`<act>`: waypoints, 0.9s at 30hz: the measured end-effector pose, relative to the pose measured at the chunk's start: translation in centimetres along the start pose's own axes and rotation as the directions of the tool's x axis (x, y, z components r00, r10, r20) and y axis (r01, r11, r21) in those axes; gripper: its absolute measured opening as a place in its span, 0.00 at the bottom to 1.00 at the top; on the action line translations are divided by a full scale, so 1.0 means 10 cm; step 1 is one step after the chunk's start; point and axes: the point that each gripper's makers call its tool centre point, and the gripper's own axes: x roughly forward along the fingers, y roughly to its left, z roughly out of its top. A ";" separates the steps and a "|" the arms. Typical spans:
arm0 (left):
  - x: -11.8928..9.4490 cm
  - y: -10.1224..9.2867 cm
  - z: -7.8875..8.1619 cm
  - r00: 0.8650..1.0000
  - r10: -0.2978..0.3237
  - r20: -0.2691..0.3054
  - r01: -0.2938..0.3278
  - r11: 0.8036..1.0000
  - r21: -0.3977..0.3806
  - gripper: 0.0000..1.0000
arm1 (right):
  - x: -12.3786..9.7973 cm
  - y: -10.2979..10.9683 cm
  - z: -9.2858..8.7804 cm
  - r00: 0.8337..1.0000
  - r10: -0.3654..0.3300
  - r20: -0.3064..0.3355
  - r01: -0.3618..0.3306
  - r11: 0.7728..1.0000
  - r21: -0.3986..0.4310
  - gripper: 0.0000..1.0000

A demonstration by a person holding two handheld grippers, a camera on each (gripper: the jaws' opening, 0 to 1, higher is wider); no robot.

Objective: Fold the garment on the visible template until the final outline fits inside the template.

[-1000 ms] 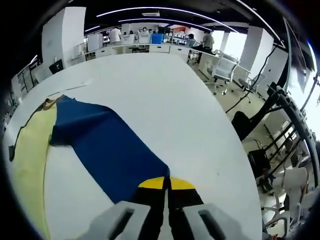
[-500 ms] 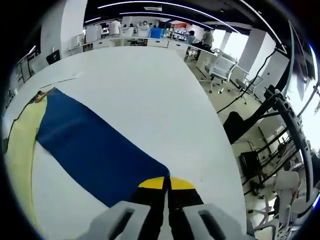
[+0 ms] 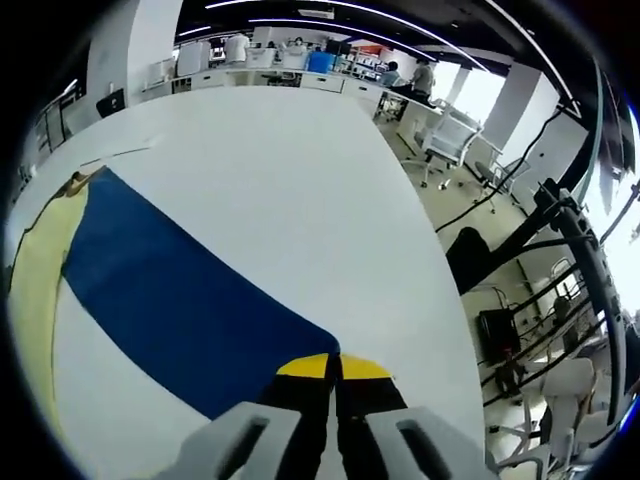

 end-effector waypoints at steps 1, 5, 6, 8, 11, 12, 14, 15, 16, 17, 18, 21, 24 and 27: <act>0.00 0.00 0.00 1.000 0.000 0.000 0.000 1.000 -0.001 0.90 | 0.01 0.00 -0.01 1.000 0.006 0.000 -0.006 1.000 0.013 0.00; -0.01 0.01 0.00 1.000 0.008 0.001 -0.008 1.000 -0.003 0.91 | 0.01 -0.04 0.00 1.000 0.015 0.007 -0.015 0.999 0.034 0.00; 0.00 0.02 -0.01 1.000 0.007 0.000 -0.007 1.000 -0.005 0.91 | 0.02 -0.04 0.00 1.000 0.016 0.006 -0.016 1.000 0.024 0.00; 0.00 0.03 -0.03 1.000 0.008 -0.004 -0.008 1.000 -0.008 0.90 | 0.02 -0.05 0.01 1.000 0.017 0.009 -0.017 0.999 0.029 0.00; 0.00 0.05 -0.05 1.000 0.007 -0.010 -0.007 1.000 -0.007 0.90 | 0.03 -0.06 0.01 1.000 0.018 0.012 -0.018 0.999 0.039 0.00; 0.01 0.05 -0.05 1.000 0.006 -0.011 -0.006 1.000 -0.006 0.90 | 0.03 -0.06 0.01 1.000 0.018 0.012 -0.019 0.999 0.040 0.00; 0.01 0.06 -0.05 1.000 0.006 -0.010 -0.006 1.000 -0.007 0.90 | 0.03 -0.06 0.02 1.000 0.017 0.011 -0.018 0.999 0.050 0.00; 0.02 0.06 -0.05 1.000 0.005 -0.010 -0.005 1.000 -0.008 0.90 | 0.02 -0.07 0.02 1.000 0.016 0.012 -0.017 0.997 0.072 0.00; 0.02 0.06 -0.05 1.000 0.006 -0.009 -0.006 1.000 -0.008 0.90 | 0.01 -0.07 0.03 1.000 0.018 0.015 -0.019 0.995 0.093 0.02; 0.02 0.06 -0.04 1.000 0.005 -0.008 -0.005 1.000 -0.007 0.90 | 0.00 -0.06 0.04 0.999 0.023 0.025 -0.026 0.991 0.131 0.07; 0.02 0.05 -0.04 1.000 0.005 -0.007 -0.005 1.000 -0.007 0.90 | -0.01 -0.06 0.05 0.999 0.027 0.028 -0.031 0.988 0.148 0.12; 0.02 0.05 -0.03 1.000 0.002 -0.007 -0.002 1.000 -0.010 0.91 | -0.05 -0.05 0.08 0.998 0.041 0.038 -0.047 0.985 0.168 0.22; 0.02 0.04 -0.03 1.000 0.000 -0.004 -0.001 1.000 -0.008 0.91 | -0.11 -0.01 0.13 0.996 0.068 0.058 -0.078 0.976 0.202 0.30; 0.01 0.03 -0.02 1.000 -0.005 0.000 0.005 1.000 -0.006 0.91 | -0.14 0.01 0.14 0.994 0.086 0.062 -0.098 0.966 0.238 0.39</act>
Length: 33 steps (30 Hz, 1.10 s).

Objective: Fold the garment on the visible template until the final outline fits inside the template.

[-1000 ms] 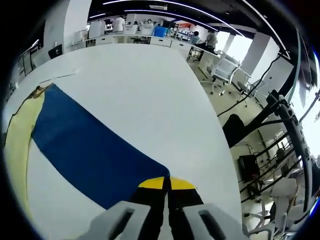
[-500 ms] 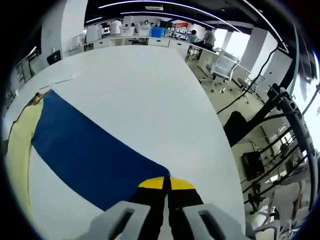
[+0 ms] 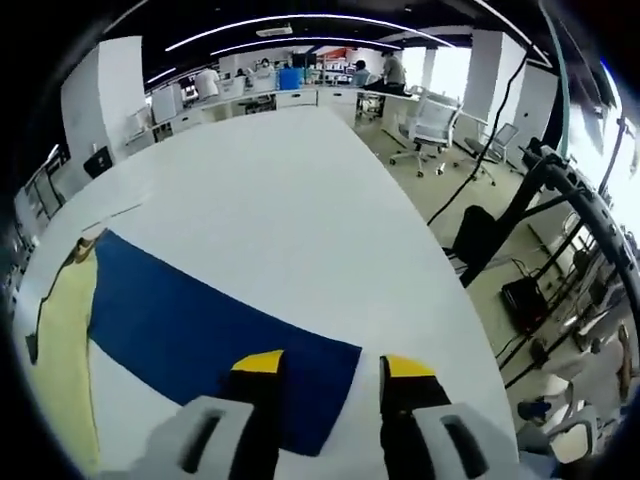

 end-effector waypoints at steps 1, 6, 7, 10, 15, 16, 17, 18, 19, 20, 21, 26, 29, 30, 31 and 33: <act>0.00 0.00 0.00 1.000 -0.002 0.000 0.002 1.000 0.000 0.91 | -0.02 0.01 -0.01 1.000 0.006 -0.003 -0.006 1.000 0.001 0.41; -0.03 -0.03 0.02 1.000 -0.006 0.008 0.006 1.000 0.003 0.93 | -0.08 0.11 -0.09 0.998 0.048 -0.029 -0.047 0.999 0.012 0.47; -0.03 -0.03 0.02 1.000 -0.006 0.010 0.006 1.000 0.004 0.94 | -0.08 0.13 -0.11 0.998 0.054 -0.038 -0.054 0.998 0.012 0.49; -0.05 -0.03 0.05 0.999 0.001 0.036 0.000 1.000 -0.010 0.96 | -0.11 0.16 -0.16 0.997 0.063 -0.052 -0.062 0.998 0.015 0.53; -0.08 -0.04 0.06 0.999 0.004 0.043 -0.004 1.000 -0.004 0.98 | -0.14 0.21 -0.24 0.994 0.082 -0.067 -0.081 0.997 0.018 0.55; -0.08 -0.04 0.06 0.999 0.002 0.044 -0.002 1.000 -0.006 0.98 | -0.14 0.22 -0.25 0.994 0.083 -0.068 -0.082 0.996 0.019 0.55; -0.08 -0.04 0.06 0.999 0.002 0.044 -0.001 1.000 -0.009 0.98 | -0.13 0.22 -0.27 0.994 0.084 -0.070 -0.083 0.996 0.021 0.55; -0.08 -0.04 0.06 0.999 0.002 0.045 -0.002 1.000 -0.015 0.98 | -0.13 0.23 -0.30 0.994 0.085 -0.075 -0.083 0.996 0.026 0.54; -0.09 -0.05 0.07 0.999 0.000 0.046 0.000 1.000 -0.016 0.98 | -0.13 0.23 -0.32 0.993 0.086 -0.076 -0.084 0.996 0.032 0.54; -0.09 -0.05 0.07 0.999 -0.001 0.048 0.002 1.000 -0.018 0.99 | -0.13 0.24 -0.33 0.993 0.089 -0.076 -0.087 0.996 0.036 0.53; -0.10 -0.06 0.09 0.999 -0.002 0.051 0.003 1.000 -0.018 0.99 | -0.12 0.24 -0.34 0.993 0.089 -0.076 -0.086 0.996 0.039 0.51; -0.12 -0.07 0.11 0.998 -0.001 0.057 0.002 1.000 -0.017 0.99 | -0.11 0.21 -0.40 0.995 0.063 -0.082 -0.059 0.997 0.051 0.40; -0.13 -0.08 0.12 0.998 0.001 0.059 -0.001 1.000 -0.011 0.98 | -0.09 0.21 -0.43 0.995 0.058 -0.082 -0.053 0.997 0.062 0.36; -0.14 -0.09 0.13 0.998 0.000 0.060 0.000 1.000 -0.009 0.98 | -0.09 0.20 -0.45 0.995 0.053 -0.085 -0.048 0.997 0.064 0.35; -0.14 -0.10 0.13 0.998 0.000 0.061 0.001 1.000 -0.008 0.98 | -0.09 0.18 -0.44 0.996 0.040 -0.077 -0.035 0.998 0.057 0.32; -0.15 -0.10 0.14 0.998 -0.001 0.063 0.001 1.000 -0.006 0.98 | -0.11 0.17 -0.44 0.996 0.035 -0.076 -0.029 0.997 0.070 0.30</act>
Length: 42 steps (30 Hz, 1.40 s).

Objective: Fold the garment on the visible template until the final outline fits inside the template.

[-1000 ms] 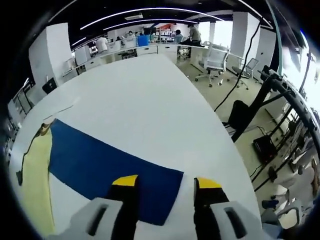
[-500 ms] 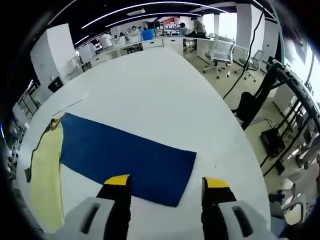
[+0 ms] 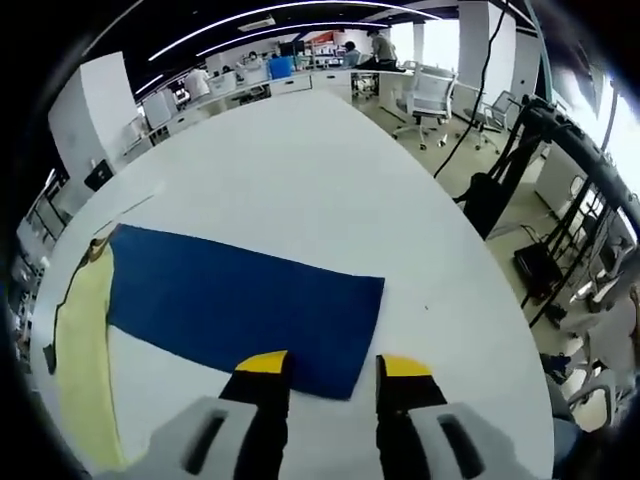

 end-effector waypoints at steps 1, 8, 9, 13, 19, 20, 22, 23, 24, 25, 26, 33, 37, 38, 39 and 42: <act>0.00 0.00 0.00 1.000 0.001 0.000 -0.001 1.000 0.000 0.98 | 0.00 0.00 0.00 1.000 -0.001 0.002 0.001 1.000 0.016 0.29; -0.01 -0.03 -0.01 1.000 0.004 -0.011 -0.004 1.000 0.001 0.97 | -0.01 -0.06 -0.01 0.998 -0.059 -0.004 0.059 0.998 -0.020 0.19; -0.01 -0.03 -0.01 1.000 0.004 -0.011 -0.004 1.000 0.002 0.97 | 0.00 -0.07 0.00 0.998 -0.060 -0.003 0.060 0.998 -0.018 0.18; -0.02 -0.03 -0.01 1.000 0.007 -0.009 -0.007 1.000 0.000 0.97 | 0.00 -0.08 0.00 0.998 -0.068 -0.005 0.068 0.998 -0.016 0.12; -0.02 -0.03 -0.01 1.000 0.007 -0.012 -0.007 1.000 0.002 0.96 | 0.02 -0.07 0.02 0.997 -0.072 0.000 0.072 0.997 -0.014 0.07; -0.02 -0.03 -0.01 1.000 0.007 -0.013 -0.007 1.000 0.003 0.96 | 0.02 -0.07 0.02 0.997 -0.071 0.001 0.071 0.997 -0.013 0.05; -0.02 -0.02 -0.01 1.000 0.009 -0.014 -0.009 1.000 0.003 0.96 | 0.03 -0.06 0.03 0.998 -0.057 0.002 0.057 0.998 -0.005 0.01; -0.03 -0.02 -0.01 1.000 0.010 -0.014 -0.010 1.000 0.003 0.96 | 0.03 -0.05 0.02 0.999 -0.049 -0.001 0.049 0.999 0.003 0.00; -0.03 -0.01 -0.02 1.000 0.011 -0.016 -0.011 1.000 0.001 0.96 | 0.03 -0.05 0.03 0.999 -0.048 0.001 0.048 0.999 0.002 0.00; -0.03 0.00 -0.02 1.000 0.012 -0.015 -0.012 1.000 0.001 0.96 | 0.03 -0.05 0.02 0.999 -0.050 -0.001 0.050 0.999 -0.001 0.00; -0.03 0.00 -0.02 1.000 0.011 -0.014 -0.011 1.000 0.002 0.96 | 0.03 -0.05 0.02 0.999 -0.050 -0.002 0.050 0.999 -0.004 0.00; -0.04 0.00 0.00 1.000 0.016 -0.011 -0.016 1.000 0.006 0.97 | 0.01 -0.04 0.03 0.999 -0.042 -0.007 0.041 0.999 -0.019 0.00; -0.03 -0.01 0.00 1.000 0.009 -0.008 -0.009 1.000 -0.013 0.97 | -0.02 -0.02 0.05 0.999 -0.040 -0.003 0.040 0.999 -0.015 0.00; -0.03 -0.01 0.00 1.000 0.008 -0.007 -0.008 1.000 -0.013 0.98 | -0.04 -0.01 0.06 0.999 -0.039 -0.001 0.039 0.999 -0.021 0.00; -0.03 -0.02 0.00 1.000 0.006 -0.007 -0.007 1.000 -0.012 0.98 | -0.05 0.00 0.07 0.999 -0.038 0.000 0.038 0.999 -0.024 0.00; -0.02 0.00 -0.01 1.000 0.006 -0.008 -0.006 1.000 -0.005 0.98 | -0.07 0.05 0.11 1.000 -0.023 0.007 0.023 0.999 -0.025 0.00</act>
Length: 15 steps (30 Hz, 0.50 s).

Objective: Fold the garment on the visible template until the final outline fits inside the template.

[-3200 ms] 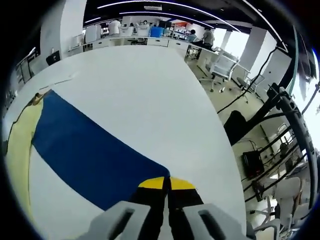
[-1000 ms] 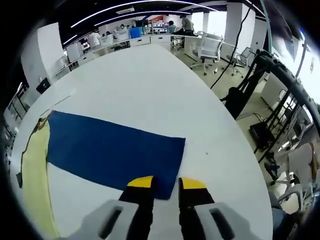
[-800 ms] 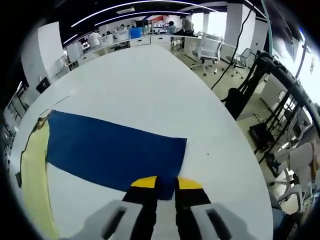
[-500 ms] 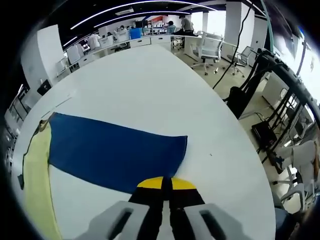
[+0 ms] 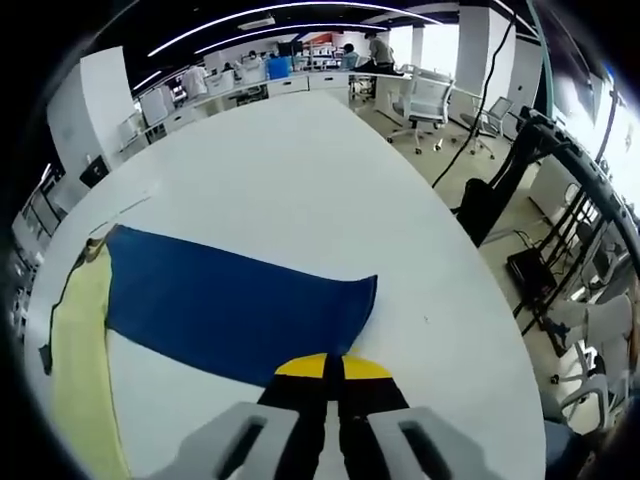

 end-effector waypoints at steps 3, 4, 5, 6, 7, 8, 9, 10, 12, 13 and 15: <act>0.01 0.00 -0.01 1.000 -0.003 -0.003 0.003 1.000 0.001 0.98 | -0.02 0.04 0.03 1.000 0.007 0.005 -0.007 1.000 -0.013 0.00; 0.01 0.00 -0.01 1.000 -0.005 -0.005 0.005 1.000 0.004 0.98 | -0.02 0.05 0.04 1.000 0.011 0.007 -0.011 1.000 -0.017 0.00; 0.01 -0.01 -0.01 1.000 -0.007 -0.008 0.007 1.000 0.006 0.98 | -0.03 0.08 0.06 1.000 0.016 0.009 -0.016 1.000 -0.019 0.00; 0.01 0.00 -0.02 1.000 -0.008 -0.009 0.008 1.000 0.006 0.98 | -0.04 0.09 0.07 1.000 0.020 0.011 -0.019 1.000 -0.024 0.00; 0.02 0.00 -0.02 1.000 -0.011 -0.008 0.011 1.000 0.008 0.98 | -0.05 0.12 0.09 1.000 0.025 0.014 -0.025 0.999 -0.029 0.00; 0.02 0.00 -0.02 1.000 -0.012 -0.009 0.012 1.000 0.008 0.98 | -0.05 0.14 0.10 0.999 0.030 0.016 -0.029 0.999 -0.031 0.00; 0.02 0.01 -0.02 1.000 -0.013 -0.010 0.013 1.000 0.008 0.98 | -0.06 0.16 0.11 0.999 0.034 0.018 -0.033 0.999 -0.035 0.00; 0.03 0.01 -0.02 1.000 -0.014 -0.008 0.014 1.000 0.009 0.98 | -0.07 0.19 0.13 0.999 0.040 0.021 -0.039 0.998 -0.041 0.00; 0.03 0.01 -0.02 1.000 -0.016 -0.007 0.016 1.000 0.008 0.98 | -0.08 0.24 0.15 0.998 0.049 0.025 -0.047 0.997 -0.053 0.00; 0.03 0.01 -0.02 1.000 -0.017 -0.007 0.017 1.000 0.008 0.98 | -0.08 0.26 0.17 0.998 0.052 0.027 -0.051 0.997 -0.056 0.00; 0.03 0.02 -0.03 1.000 -0.019 -0.009 0.019 1.000 0.007 0.98 | -0.09 0.32 0.19 0.997 0.067 0.031 -0.065 0.996 -0.064 0.00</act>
